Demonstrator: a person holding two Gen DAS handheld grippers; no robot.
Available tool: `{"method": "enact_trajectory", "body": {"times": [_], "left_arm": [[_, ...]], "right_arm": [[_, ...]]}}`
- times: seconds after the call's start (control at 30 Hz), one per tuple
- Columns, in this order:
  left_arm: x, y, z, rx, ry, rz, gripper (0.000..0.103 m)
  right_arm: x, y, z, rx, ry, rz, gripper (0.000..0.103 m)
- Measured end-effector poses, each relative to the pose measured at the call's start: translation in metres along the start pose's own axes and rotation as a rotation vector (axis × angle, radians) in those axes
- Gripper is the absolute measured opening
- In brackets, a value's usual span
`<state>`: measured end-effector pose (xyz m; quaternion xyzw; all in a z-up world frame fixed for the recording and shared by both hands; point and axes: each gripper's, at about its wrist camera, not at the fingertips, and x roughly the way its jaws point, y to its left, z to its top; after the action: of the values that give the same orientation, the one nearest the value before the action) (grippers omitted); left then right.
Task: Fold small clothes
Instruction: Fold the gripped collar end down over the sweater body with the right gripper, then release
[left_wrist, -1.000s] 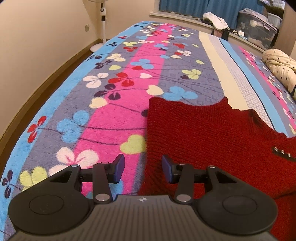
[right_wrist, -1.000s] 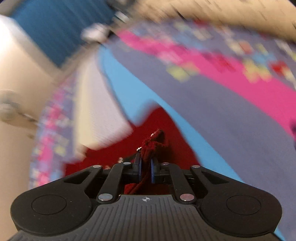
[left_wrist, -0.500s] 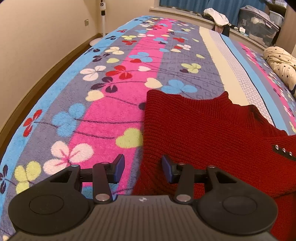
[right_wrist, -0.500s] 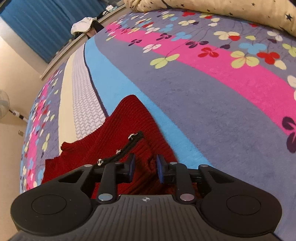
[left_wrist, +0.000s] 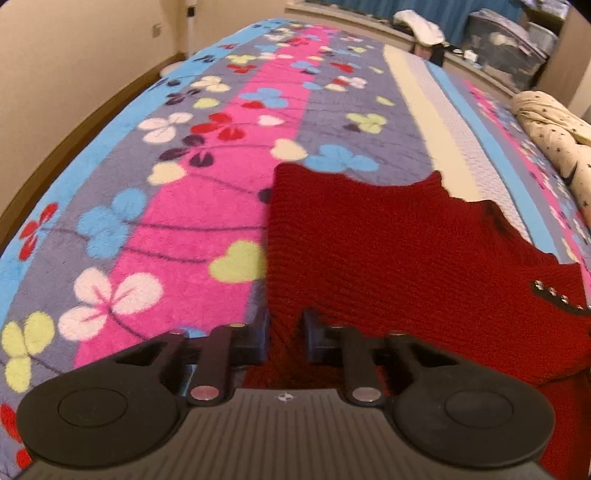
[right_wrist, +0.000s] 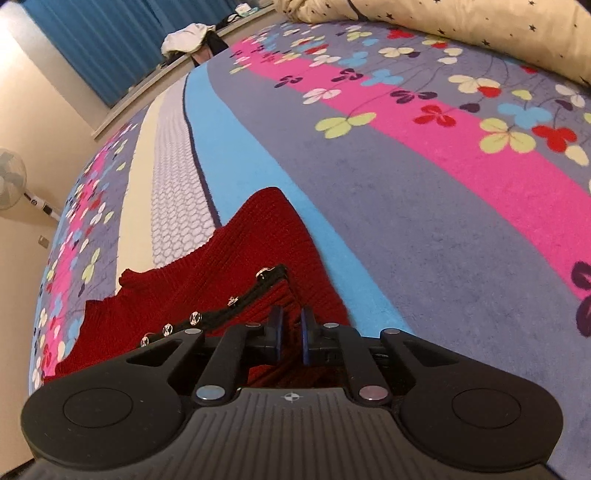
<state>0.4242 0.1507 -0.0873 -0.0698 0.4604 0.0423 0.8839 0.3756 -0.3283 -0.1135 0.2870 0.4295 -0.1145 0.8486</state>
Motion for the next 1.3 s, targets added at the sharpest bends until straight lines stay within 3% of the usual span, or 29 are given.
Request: {"method": "enact_trajectory", "body": {"times": [0.07,0.17,0.23,0.3,0.33,0.37,0.4,0.5,0.57,0.6,0.67,0.7,0.8,0.87,1.0,1.13,1.3], "left_arm": [[-0.010,-0.004,0.002,0.025,-0.044,0.011,0.014],[-0.026,0.003,0.008,-0.047,-0.101,0.008,0.010],[-0.031,0.006,0.008,-0.069,-0.142,0.073,0.005],[-0.024,0.005,0.006,-0.037,-0.145,0.225,0.000],[-0.017,0.009,0.006,-0.037,-0.107,0.233,0.000],[-0.014,0.016,0.005,-0.084,-0.075,0.181,0.000],[-0.018,0.019,0.006,-0.128,-0.080,0.139,0.000],[-0.040,0.005,0.011,-0.055,-0.196,0.089,0.002],[-0.046,-0.007,0.010,-0.007,-0.234,0.036,0.007],[-0.041,-0.011,0.008,0.012,-0.212,0.014,0.007],[-0.016,-0.019,0.000,0.065,-0.083,0.015,0.018],[0.001,-0.023,-0.008,0.092,-0.003,0.044,0.016],[-0.014,-0.042,-0.016,0.197,-0.096,0.082,0.023],[-0.039,-0.046,-0.021,0.228,-0.198,0.046,0.046],[-0.080,-0.051,-0.035,0.238,-0.281,0.004,0.052],[-0.129,-0.043,-0.067,0.274,-0.346,-0.072,0.057],[-0.186,-0.026,-0.123,0.309,-0.377,-0.120,0.072]], "right_arm": [[-0.003,0.002,0.000,-0.016,-0.024,0.028,0.009],[-0.018,0.008,0.005,-0.006,-0.074,0.173,0.008],[-0.022,0.012,0.007,-0.021,-0.071,0.242,0.008],[-0.013,0.015,0.005,-0.075,-0.031,0.139,0.009],[-0.004,0.013,0.003,-0.086,0.009,0.061,0.010],[0.006,0.008,0.000,-0.085,0.064,-0.015,0.007],[0.010,0.000,-0.001,-0.048,0.081,-0.019,0.007],[-0.009,-0.002,0.008,0.004,-0.007,0.014,0.018],[-0.020,0.003,0.012,-0.042,-0.091,0.004,0.037],[-0.018,0.004,0.012,-0.055,-0.087,0.011,0.039],[0.003,-0.001,0.009,-0.079,0.031,0.024,0.038],[0.013,-0.003,0.004,-0.108,0.087,0.012,0.037],[-0.004,-0.001,0.007,-0.130,0.043,0.022,0.034],[-0.029,-0.006,0.012,-0.142,-0.041,0.075,0.035],[-0.078,-0.015,0.012,-0.241,-0.155,0.104,0.039],[-0.120,-0.038,-0.010,-0.320,-0.146,0.155,0.039],[-0.168,-0.068,-0.056,-0.437,-0.136,0.158,0.040]]}}
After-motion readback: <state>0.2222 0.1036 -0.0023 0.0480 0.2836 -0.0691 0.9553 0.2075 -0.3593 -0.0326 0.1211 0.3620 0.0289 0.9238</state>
